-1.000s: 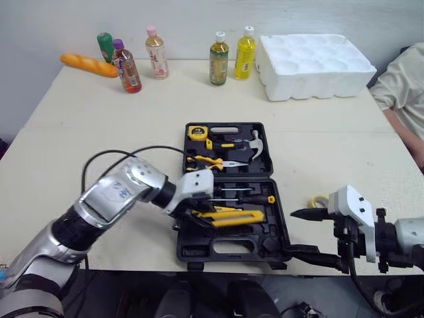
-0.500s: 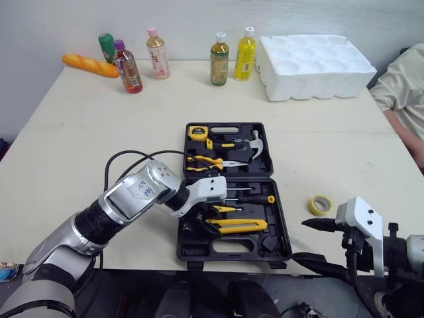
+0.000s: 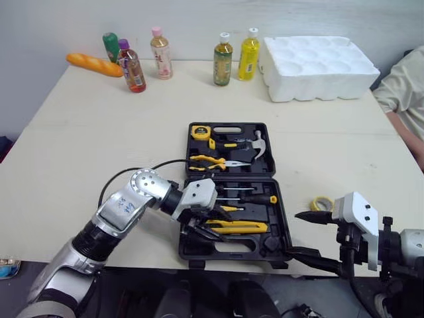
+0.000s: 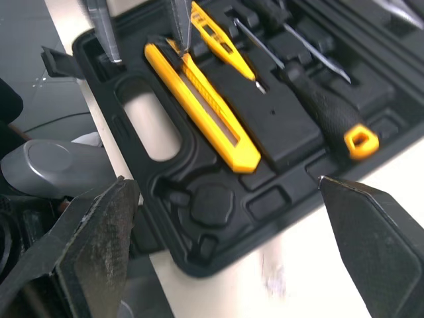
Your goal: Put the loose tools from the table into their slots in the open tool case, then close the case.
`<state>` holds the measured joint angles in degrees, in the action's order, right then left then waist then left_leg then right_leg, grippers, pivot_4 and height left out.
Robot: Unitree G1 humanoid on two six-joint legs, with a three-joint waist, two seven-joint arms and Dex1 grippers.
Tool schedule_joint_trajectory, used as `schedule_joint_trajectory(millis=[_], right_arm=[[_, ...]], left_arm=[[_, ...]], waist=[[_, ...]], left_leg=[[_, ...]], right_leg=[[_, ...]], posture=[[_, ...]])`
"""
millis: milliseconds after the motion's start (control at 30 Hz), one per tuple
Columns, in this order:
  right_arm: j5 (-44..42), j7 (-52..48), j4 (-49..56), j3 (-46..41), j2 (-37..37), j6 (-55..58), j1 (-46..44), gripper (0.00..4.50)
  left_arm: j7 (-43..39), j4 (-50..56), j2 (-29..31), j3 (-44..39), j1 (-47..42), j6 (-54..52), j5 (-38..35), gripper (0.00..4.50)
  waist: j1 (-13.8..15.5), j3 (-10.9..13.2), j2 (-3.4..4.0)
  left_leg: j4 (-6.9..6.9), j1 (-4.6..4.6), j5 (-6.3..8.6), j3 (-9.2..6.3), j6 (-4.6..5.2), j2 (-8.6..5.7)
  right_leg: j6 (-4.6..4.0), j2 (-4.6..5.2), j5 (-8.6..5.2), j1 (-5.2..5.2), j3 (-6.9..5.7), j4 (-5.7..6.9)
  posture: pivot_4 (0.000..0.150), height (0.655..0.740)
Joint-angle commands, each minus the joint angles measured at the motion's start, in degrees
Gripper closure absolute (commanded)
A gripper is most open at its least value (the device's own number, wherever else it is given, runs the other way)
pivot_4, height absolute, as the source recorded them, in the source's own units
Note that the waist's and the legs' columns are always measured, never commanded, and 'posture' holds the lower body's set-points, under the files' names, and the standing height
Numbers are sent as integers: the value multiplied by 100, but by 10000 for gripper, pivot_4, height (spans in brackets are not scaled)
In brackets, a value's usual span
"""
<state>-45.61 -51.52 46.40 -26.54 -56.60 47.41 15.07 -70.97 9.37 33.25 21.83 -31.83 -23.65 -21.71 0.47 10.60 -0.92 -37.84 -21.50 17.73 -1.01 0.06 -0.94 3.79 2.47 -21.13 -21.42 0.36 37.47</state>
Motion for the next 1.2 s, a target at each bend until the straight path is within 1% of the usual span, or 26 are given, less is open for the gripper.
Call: schedule_joint_trajectory(millis=[33,67,233,400,467,533,567,633,700,800,900,933,967,1033,1067,1100,1133,1200], right_arm=[[-92,16,24,16,16,-64,-58,0],[-99,17,26,26,11,-58,-73,0],[-119,16,47,44,-6,-33,-76,0],[-107,19,46,56,-17,-38,-76,0],[-95,22,34,66,-22,-45,-88,0],[-86,28,24,76,-23,-48,-101,0],[-82,37,22,86,-21,-48,-111,0],[-77,51,17,101,-14,-46,-121,0],[-63,61,10,122,-13,-51,-128,0],[-46,73,-19,139,-12,-64,-134,0],[-4,84,-61,164,0,-98,-139,0],[9,91,-70,167,5,-107,-139,0],[28,102,-83,160,14,-124,-139,0],[59,131,-162,64,47,-160,-139,0],[73,115,-216,-20,53,-183,-129,0],[91,73,-281,-137,47,-214,-103,0],[68,-15,-378,-320,6,-196,-60,0],[92,-221,-576,-652,-80,-204,50,0]], left_arm=[[69,-215,-166,-201,166,477,84,41492],[60,-260,-163,-161,199,455,140,44790],[-24,-283,-137,-30,242,366,317,44790],[-13,-289,-23,217,246,226,698,44790],[4,-376,68,422,230,298,1035,44790],[115,-606,180,748,177,444,1616,44790],[49,-706,245,878,186,683,1793,44790],[-16,-801,343,1029,230,831,1967,44790],[77,-907,330,1093,236,956,2106,44790],[114,-955,238,1063,249,935,2069,44790],[117,-914,152,943,262,861,1870,44790],[110,-880,127,859,274,836,1771,44790],[79,-770,91,662,290,678,1502,44790],[-83,-320,81,-144,363,59,393,38385],[-102,-129,129,-524,360,-327,-81,37529],[-15,-13,168,-865,357,-638,-401,31252],[119,37,234,-1209,409,-886,-638,28711],[293,121,391,-1718,586,-1144,-902,20474]], waist=[[21,0,0],[24,0,0],[29,0,0],[25,0,0],[31,0,0],[40,-1,-1],[38,-7,-3],[29,-21,1],[3,-44,11],[2,-59,19],[-8,-67,21],[-8,-69,21],[-9,-69,22],[-21,-69,22],[-48,-64,21],[-64,-56,17],[-67,-52,12],[-50,-51,13]], left_leg=[[0,1,1,1,2,0],[0,0,2,0,3,0],[0,0,3,1,3,0],[-1,0,3,2,4,0],[-1,0,4,1,4,0],[-1,2,4,1,5,0],[-1,5,4,2,5,0],[3,22,5,2,7,0],[10,44,26,1,43,1],[11,60,28,-2,47,2],[35,115,32,-1,53,2],[43,121,32,-1,53,2],[47,122,32,-1,53,2],[53,121,32,-1,53,2],[54,117,32,-1,53,2],[54,104,31,-1,51,2],[52,89,28,-1,46,4],[39,45,20,-9,33,7]], right_leg=[[0,0,0,1,1,0],[0,0,0,0,0,-1],[0,-2,0,-2,0,1],[0,-2,0,-2,1,2],[0,-2,0,-2,1,3],[0,-2,0,1,1,2],[0,-2,0,4,1,2],[0,-2,0,21,2,-2],[0,-2,0,42,2,-10],[0,-2,0,65,0,-14],[0,1,0,116,1,-40],[1,3,0,122,0,-46],[0,4,0,123,0,-50],[1,5,0,122,0,-56],[1,5,0,116,0,-55],[0,4,0,97,0,-51],[0,3,0,80,0,-44],[0,1,0,41,-10,-32]], posture=[[1500,7400],[1500,7400],[1500,7400],[1500,7400],[1500,7400],[1500,7400],[1500,7400],[1500,7400],[1500,7400],[1500,7400],[1500,7400],[1500,7400],[1500,7400],[1500,7400],[1500,7400],[1500,7400],[1500,7400],[1500,7400]])
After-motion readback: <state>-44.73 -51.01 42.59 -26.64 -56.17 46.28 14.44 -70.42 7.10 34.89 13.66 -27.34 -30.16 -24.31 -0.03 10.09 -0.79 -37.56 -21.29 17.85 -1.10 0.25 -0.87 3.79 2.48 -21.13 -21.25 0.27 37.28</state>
